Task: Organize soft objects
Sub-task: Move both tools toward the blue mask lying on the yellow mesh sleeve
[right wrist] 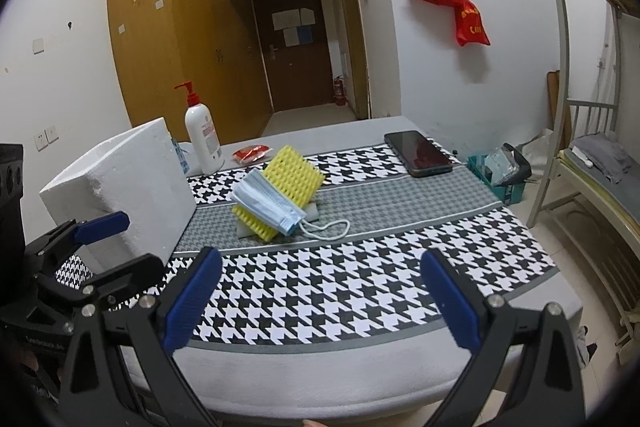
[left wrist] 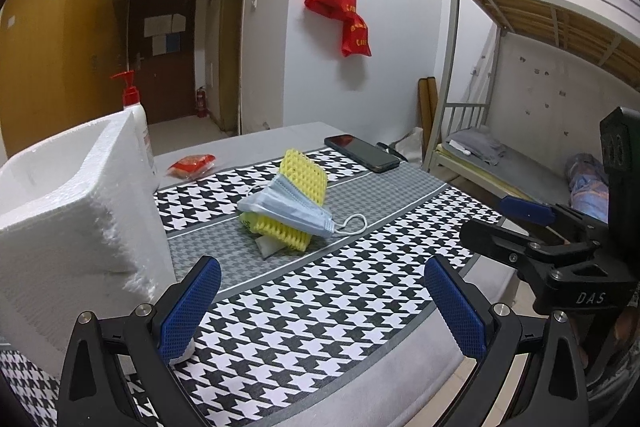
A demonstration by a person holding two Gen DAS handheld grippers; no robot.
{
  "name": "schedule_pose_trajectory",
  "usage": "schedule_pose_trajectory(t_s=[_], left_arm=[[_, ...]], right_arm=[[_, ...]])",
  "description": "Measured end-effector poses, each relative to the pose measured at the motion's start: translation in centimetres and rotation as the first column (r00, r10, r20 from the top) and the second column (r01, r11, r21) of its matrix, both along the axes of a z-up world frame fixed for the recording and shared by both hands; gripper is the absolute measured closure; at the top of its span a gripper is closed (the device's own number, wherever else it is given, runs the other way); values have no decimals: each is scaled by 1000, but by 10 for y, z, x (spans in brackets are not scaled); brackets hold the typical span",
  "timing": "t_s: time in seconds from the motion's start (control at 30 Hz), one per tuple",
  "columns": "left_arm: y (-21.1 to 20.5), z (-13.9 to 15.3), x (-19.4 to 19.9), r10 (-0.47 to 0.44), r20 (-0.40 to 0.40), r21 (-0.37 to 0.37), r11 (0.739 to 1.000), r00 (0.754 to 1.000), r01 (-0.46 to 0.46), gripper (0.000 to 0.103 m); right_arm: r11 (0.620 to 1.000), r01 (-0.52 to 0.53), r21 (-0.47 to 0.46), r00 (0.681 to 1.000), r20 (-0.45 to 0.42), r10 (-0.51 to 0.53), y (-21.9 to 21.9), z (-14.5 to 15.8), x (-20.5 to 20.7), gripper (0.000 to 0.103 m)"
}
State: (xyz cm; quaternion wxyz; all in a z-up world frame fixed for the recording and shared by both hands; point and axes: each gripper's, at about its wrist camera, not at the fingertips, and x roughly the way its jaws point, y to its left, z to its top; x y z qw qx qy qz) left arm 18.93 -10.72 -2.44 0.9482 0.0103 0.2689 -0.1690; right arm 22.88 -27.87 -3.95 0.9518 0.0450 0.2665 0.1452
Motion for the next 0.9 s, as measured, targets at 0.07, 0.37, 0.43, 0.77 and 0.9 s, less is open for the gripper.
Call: schedule_pose_trajectory(t_s=[0.07,0.37,0.43,0.77,0.9], left_arm=[[-3,0,4,2,-1,4,1000,1000,-2,1],[-5,-2,17,30,-10,2,1000,999,-30,1],[-6,-2,20,37,-13,3,999,999,-37,1],[-8,-7,38,71,-32,15,997,997,-70,1],[-8,-6,44,81,-39,21,997,996,-80,1]], right_arm=[[1000,7,5,1000,-4,-7,-3,-1,2,2],[1000,-3,16,1000,-13,3,-8,-4,10,2],[1000,-7,15,1000,-15,7,-8,-4,14,2],[999,-22,28,999,-34,23,-10,-10,27,2],[999,-31,33,999,-38,32,-8,-11,32,2]])
